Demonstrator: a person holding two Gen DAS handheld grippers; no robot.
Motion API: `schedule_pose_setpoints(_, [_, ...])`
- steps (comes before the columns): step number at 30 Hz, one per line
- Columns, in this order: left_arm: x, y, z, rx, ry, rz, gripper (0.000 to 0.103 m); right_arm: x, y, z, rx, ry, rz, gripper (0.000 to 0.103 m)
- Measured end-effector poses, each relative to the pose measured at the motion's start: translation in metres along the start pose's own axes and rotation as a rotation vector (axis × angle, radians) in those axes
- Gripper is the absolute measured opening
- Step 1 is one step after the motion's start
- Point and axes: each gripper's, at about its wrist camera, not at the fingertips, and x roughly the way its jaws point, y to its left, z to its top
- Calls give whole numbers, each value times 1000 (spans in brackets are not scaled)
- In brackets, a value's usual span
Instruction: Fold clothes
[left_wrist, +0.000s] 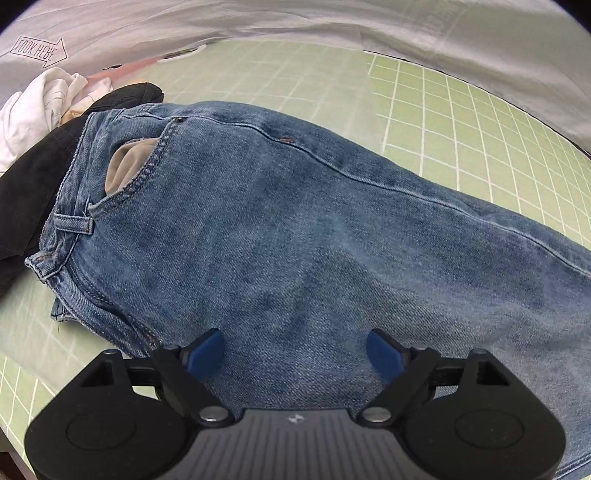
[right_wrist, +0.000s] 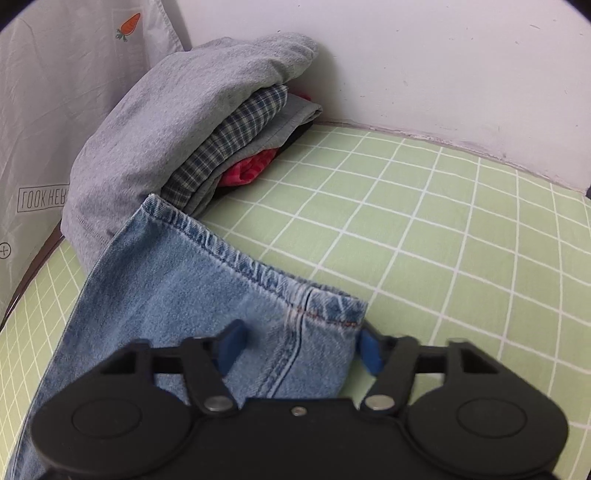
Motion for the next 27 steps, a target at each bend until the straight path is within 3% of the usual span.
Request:
schedule_pose_setpoints(1, [0,0,-2,-3,1,1,87,0,-1,2,5,4,-1,24])
schedule_pose_setpoints(3, [0,-1,-6,-9,3,2,87,-2,-10,5,38,12,6,14])
schedule_pose_setpoints(9, [-9,-4,-20,18,21,-43,87,-10,-53,16,131,17,25,10])
schedule_pose_setpoints(13, [-19,-13,-34,83,14,-85,87,-10,-71,20,66,18,-44,12])
schedule_pose_setpoints(16, [-23,-14,-35,115,12,-78,87,-15,-65,21,-37,18,-80,27])
schedule_pose_setpoints(21, [-30,1,-34,88,-1,-119,87,-44,-34,17,-233,-36,-122,61])
schedule_pose_setpoints(23, [-34,11,-33,61,-8,-155,87,-58,-19,13,-267,-56,-120,94])
schedule_pose_setpoints(27, [-46,27,-32,14,-28,-236,87,-80,22,-14,-351,-36,-14,100])
